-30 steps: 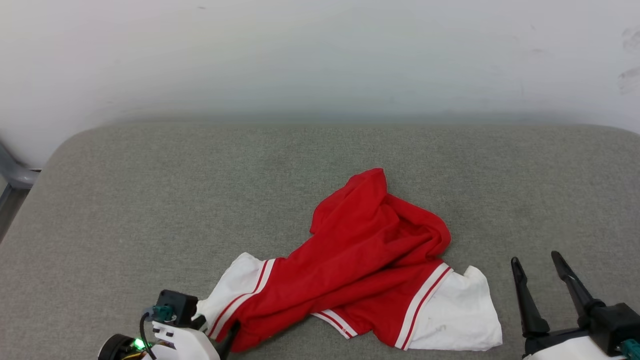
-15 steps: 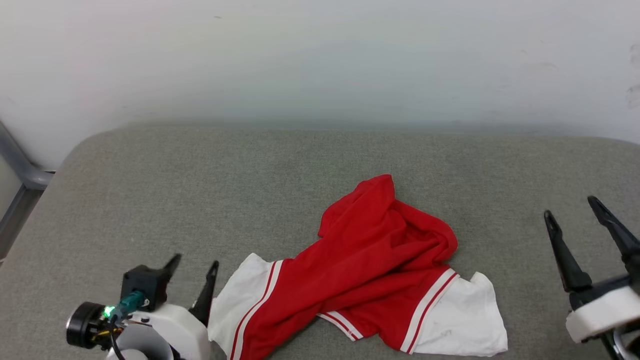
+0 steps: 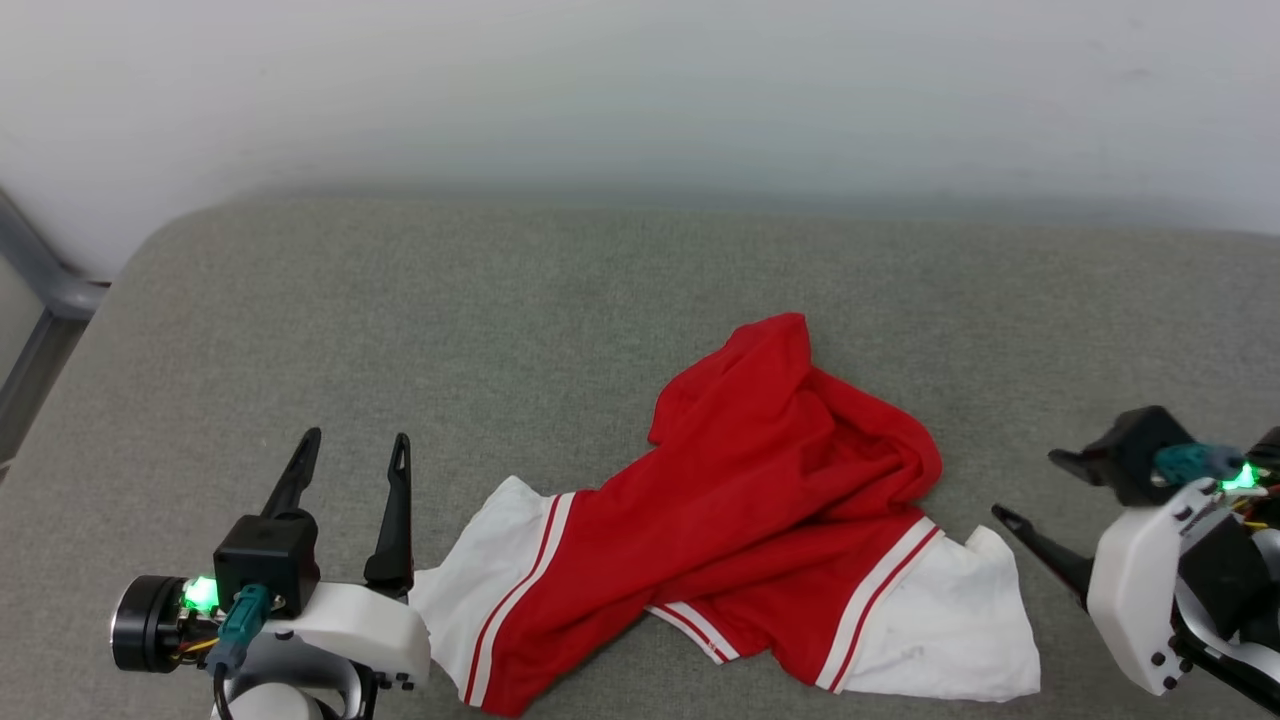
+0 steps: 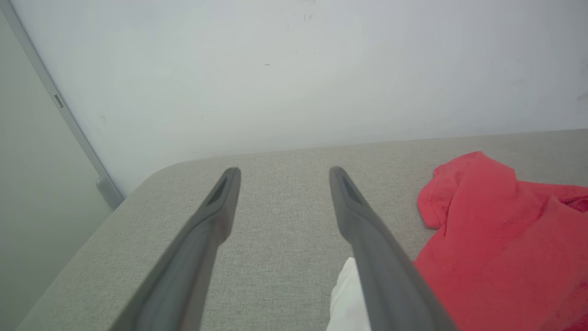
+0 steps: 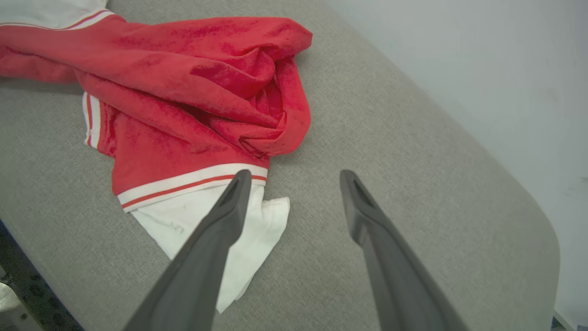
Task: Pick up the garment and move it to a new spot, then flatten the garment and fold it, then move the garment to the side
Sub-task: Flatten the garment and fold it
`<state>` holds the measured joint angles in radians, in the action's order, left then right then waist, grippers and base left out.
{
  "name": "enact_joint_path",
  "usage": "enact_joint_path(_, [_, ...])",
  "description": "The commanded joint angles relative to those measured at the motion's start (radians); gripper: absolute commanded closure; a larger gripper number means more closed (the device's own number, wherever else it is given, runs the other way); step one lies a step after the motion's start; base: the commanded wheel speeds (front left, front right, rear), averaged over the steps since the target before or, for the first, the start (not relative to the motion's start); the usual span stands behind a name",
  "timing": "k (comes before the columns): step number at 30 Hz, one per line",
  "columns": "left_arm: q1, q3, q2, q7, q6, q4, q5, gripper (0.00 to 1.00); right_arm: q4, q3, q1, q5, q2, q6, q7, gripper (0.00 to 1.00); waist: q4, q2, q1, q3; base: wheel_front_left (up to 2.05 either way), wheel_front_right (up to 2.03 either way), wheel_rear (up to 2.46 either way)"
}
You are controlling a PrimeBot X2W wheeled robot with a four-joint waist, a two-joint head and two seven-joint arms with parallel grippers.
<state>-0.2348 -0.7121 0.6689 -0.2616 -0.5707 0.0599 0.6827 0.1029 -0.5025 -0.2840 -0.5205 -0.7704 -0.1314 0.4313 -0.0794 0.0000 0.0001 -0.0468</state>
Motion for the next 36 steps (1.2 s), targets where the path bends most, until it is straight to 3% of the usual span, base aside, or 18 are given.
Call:
enact_joint_path(1, [0.021, 0.032, -0.02, -0.005, 0.006, 0.004, -0.028, 0.0, 0.002, -0.032, -0.037, -0.025, -0.015, 0.001, 0.038, 0.0, -0.01, 0.0, -0.0001, -0.025, 0.0, 0.0, 0.0])
enact_joint_path(6, [0.058, 0.127, -0.09, -0.004, 0.045, -0.003, -0.121, 0.0, -0.046, -0.151, -0.144, -0.095, -0.029, 0.001, 0.139, 0.0, -0.027, 0.0, -0.0001, -0.08, 0.0, 0.0, 0.0])
enact_joint_path(11, [0.067, 0.201, -0.166, -0.004, 0.102, -0.028, -0.202, 0.0, -0.146, -0.267, -0.252, -0.142, -0.002, 0.001, 0.172, 0.0, -0.048, 0.0, -0.0001, -0.138, 0.0, 0.0, 0.0])
enact_joint_path(18, [0.06, 0.286, -0.267, -0.004, 0.193, -0.08, -0.29, 0.0, -0.332, -0.436, -0.338, -0.178, 0.05, 0.001, 0.156, 0.0, -0.066, 0.0, -0.0001, -0.193, 0.0, 0.0, 0.0])
enact_joint_path(23, [0.074, 0.341, -0.319, -0.004, 0.244, -0.107, -0.338, 0.0, -0.426, -0.531, -0.335, -0.218, 0.078, 0.001, 0.087, 0.0, -0.061, 0.0, -0.0001, -0.193, 0.0, 0.0, 0.0])
enact_joint_path(24, [0.082, 0.352, -0.327, -0.004, 0.253, -0.113, -0.346, 0.0, -0.431, -0.544, -0.338, -0.222, 0.081, 0.001, 0.061, 0.54, -0.056, 0.0, -0.0001, -0.188, 0.0, 0.0, 0.0])
enact_joint_path(25, [0.089, 0.364, -0.332, -0.004, 0.26, -0.117, -0.353, 0.0, -0.434, -0.554, -0.344, -0.23, 0.082, 0.001, 0.036, 1.0, -0.051, 0.0, -0.0001, -0.183, 0.0, 0.0, 0.0])
enact_joint_path(31, [0.118, 0.425, -0.368, -0.004, 0.301, -0.137, -0.393, 0.0, -0.41, -0.555, -0.406, -0.249, 0.021, 0.001, -0.085, 1.0, -0.022, 0.0, -0.0001, -0.146, 0.0, 0.0, 0.0])
enact_joint_path(36, [0.137, 0.46, -0.393, -0.004, 0.33, -0.144, -0.423, 0.0, -0.363, -0.518, -0.43, -0.278, -0.062, 0.001, -0.095, 1.0, -0.011, 0.0, -0.0001, -0.131, 0.0, 0.0, 0.0])
